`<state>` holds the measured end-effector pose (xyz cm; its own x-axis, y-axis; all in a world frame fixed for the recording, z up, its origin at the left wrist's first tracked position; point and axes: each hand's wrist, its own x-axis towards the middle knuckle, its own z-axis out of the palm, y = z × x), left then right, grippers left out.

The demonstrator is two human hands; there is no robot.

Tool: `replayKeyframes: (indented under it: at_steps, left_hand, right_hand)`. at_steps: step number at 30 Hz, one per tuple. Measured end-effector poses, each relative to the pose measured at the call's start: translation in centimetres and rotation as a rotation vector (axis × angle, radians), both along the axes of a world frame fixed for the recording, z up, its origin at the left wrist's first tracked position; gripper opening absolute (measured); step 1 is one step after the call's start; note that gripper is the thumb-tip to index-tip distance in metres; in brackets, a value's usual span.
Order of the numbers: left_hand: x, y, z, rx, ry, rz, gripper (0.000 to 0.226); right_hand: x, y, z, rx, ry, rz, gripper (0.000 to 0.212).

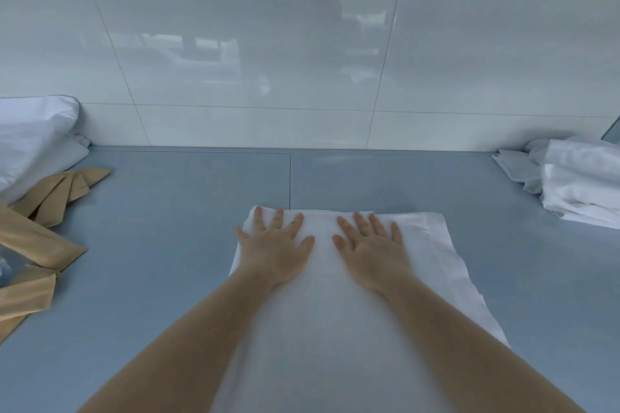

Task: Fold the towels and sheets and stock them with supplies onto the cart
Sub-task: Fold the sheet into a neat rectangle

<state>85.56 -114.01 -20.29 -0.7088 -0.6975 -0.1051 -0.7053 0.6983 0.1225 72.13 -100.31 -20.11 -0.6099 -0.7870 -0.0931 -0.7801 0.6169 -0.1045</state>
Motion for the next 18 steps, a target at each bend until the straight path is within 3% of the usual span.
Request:
replayKeyframes:
  at_steps: [5,9,12,18]
  left_hand:
    - [-0.2,-1.4,0.3,0.09,-0.013,0.086,0.083]
    - [0.6,-0.1,0.8,-0.082,0.049,0.049,0.066]
    - [2.8,2.9,1.4,-0.071,0.025,0.0,0.061]
    - [10.8,10.0,1.9,0.019,-0.073,-0.11,0.077]
  right_hand:
    - [-4.4,4.6,0.5,0.041,-0.087,-0.256,0.065]
    - [-3.6,5.9,1.1,0.035,-0.089,-0.355,0.057]
    - [0.0,6.6,2.1,0.064,-0.005,-0.291,0.055]
    - [11.0,11.8,1.4,0.088,-0.054,-0.111,0.068]
